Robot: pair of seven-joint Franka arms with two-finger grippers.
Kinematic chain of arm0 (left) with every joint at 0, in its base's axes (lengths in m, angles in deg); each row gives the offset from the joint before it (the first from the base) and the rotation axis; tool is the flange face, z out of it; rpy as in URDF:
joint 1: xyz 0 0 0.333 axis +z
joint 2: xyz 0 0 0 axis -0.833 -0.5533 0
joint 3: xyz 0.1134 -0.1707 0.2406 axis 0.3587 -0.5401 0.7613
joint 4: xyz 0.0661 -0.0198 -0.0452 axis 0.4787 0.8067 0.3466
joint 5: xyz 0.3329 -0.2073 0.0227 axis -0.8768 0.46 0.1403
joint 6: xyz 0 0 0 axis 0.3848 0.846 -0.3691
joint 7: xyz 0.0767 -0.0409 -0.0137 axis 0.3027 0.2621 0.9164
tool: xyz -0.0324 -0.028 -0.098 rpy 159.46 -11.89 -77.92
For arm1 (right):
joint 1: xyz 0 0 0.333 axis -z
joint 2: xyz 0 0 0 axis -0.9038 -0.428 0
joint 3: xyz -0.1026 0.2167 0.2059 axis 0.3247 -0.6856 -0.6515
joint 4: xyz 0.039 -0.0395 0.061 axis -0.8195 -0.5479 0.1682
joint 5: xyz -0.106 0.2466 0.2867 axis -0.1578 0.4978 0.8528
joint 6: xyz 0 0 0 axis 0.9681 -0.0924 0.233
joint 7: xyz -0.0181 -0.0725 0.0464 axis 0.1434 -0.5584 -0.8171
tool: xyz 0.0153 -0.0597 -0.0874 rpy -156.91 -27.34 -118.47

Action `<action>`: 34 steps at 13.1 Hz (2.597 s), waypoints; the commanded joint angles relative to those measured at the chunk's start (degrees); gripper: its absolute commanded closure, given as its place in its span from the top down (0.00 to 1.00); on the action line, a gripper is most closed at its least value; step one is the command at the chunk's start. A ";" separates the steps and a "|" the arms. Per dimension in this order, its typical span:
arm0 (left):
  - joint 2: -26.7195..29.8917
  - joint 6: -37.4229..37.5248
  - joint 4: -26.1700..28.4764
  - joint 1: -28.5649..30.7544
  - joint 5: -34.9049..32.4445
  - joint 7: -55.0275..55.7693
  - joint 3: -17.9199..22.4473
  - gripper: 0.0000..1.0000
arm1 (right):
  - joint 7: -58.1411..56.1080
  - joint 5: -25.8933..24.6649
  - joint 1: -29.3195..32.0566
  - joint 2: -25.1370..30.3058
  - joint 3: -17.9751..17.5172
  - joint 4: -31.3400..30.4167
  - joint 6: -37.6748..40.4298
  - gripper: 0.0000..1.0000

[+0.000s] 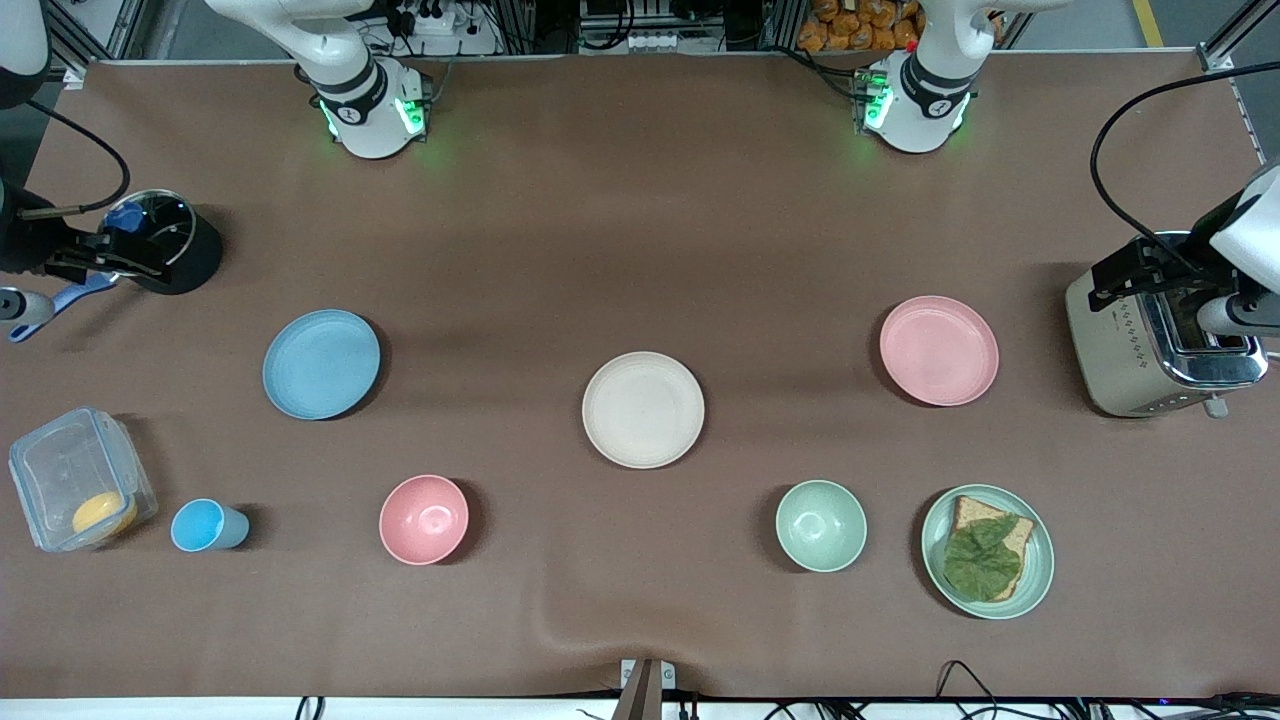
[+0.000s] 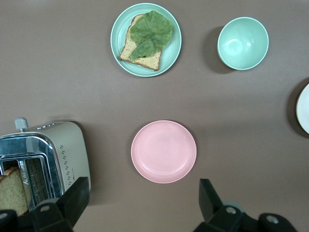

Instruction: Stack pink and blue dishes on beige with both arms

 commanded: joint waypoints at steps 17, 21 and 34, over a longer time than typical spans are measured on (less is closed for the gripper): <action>-0.77 1.12 -1.32 0.22 -0.66 0.63 0.02 1.00 | -3.03 -0.13 4.30 -11.36 0.35 -0.62 -1.70 1.00; -0.77 1.12 -1.32 0.22 -0.74 0.72 0.02 1.00 | -12.24 0.75 10.20 -12.52 0.26 -10.61 -14.16 1.00; -20.52 -1.32 2.01 -6.44 -0.57 4.48 -1.38 1.00 | -27.03 15.69 13.55 -28.78 0.17 -20.40 -34.58 1.00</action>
